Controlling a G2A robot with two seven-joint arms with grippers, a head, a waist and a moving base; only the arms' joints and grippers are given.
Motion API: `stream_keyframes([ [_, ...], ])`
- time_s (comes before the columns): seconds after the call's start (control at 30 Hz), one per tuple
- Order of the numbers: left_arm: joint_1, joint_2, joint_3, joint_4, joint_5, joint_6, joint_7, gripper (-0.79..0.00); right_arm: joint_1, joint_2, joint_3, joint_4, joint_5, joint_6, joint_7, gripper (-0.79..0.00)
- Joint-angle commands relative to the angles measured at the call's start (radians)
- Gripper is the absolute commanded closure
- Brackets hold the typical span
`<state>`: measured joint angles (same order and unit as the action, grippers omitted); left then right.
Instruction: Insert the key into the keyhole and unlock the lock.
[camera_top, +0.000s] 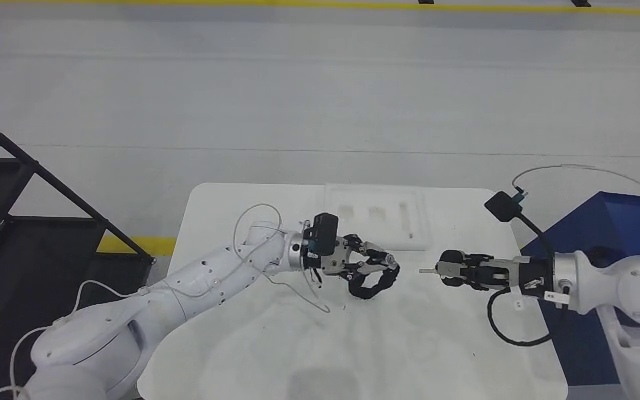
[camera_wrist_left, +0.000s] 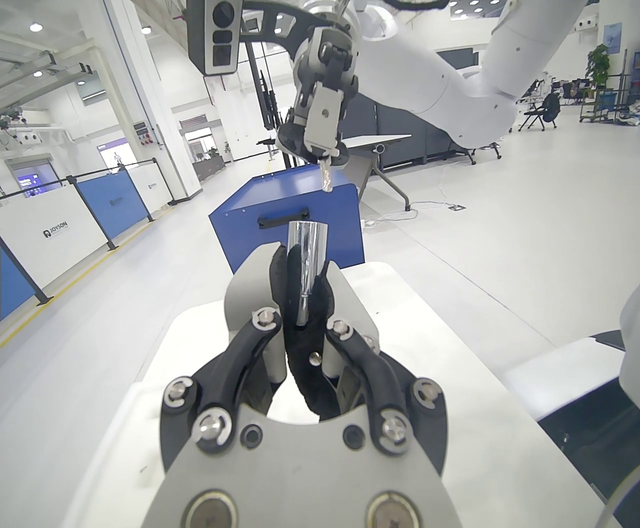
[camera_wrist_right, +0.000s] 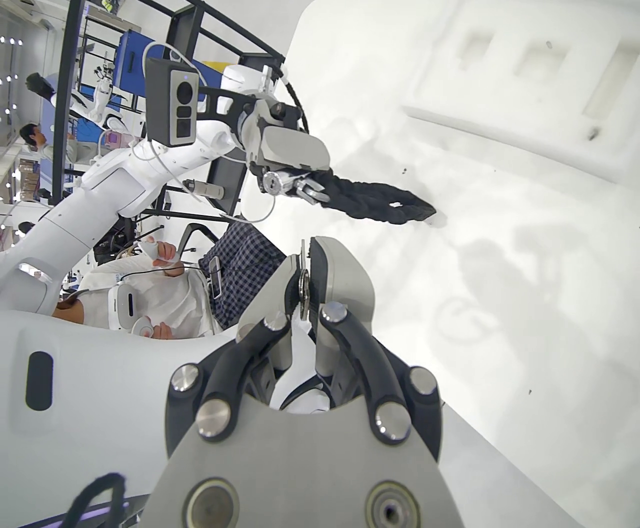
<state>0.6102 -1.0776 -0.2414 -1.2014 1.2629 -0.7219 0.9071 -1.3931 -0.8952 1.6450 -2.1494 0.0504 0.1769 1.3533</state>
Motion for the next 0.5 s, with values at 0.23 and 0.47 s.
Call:
stream_keyframes([
  [0.23, 0.001, -0.066, -0.017, 0.039, 0.044, 0.016, -0.055, 0.0, -0.004, 0.011, -0.049, -0.095, -0.142, 0.057, -0.049, 0.0],
  [0.47, 0.01, -0.088, -0.039, 0.057, 0.097, 0.037, -0.055, 0.0, 0.009, 0.014, -0.094, -0.114, -0.19, 0.103, -0.09, 0.0],
])
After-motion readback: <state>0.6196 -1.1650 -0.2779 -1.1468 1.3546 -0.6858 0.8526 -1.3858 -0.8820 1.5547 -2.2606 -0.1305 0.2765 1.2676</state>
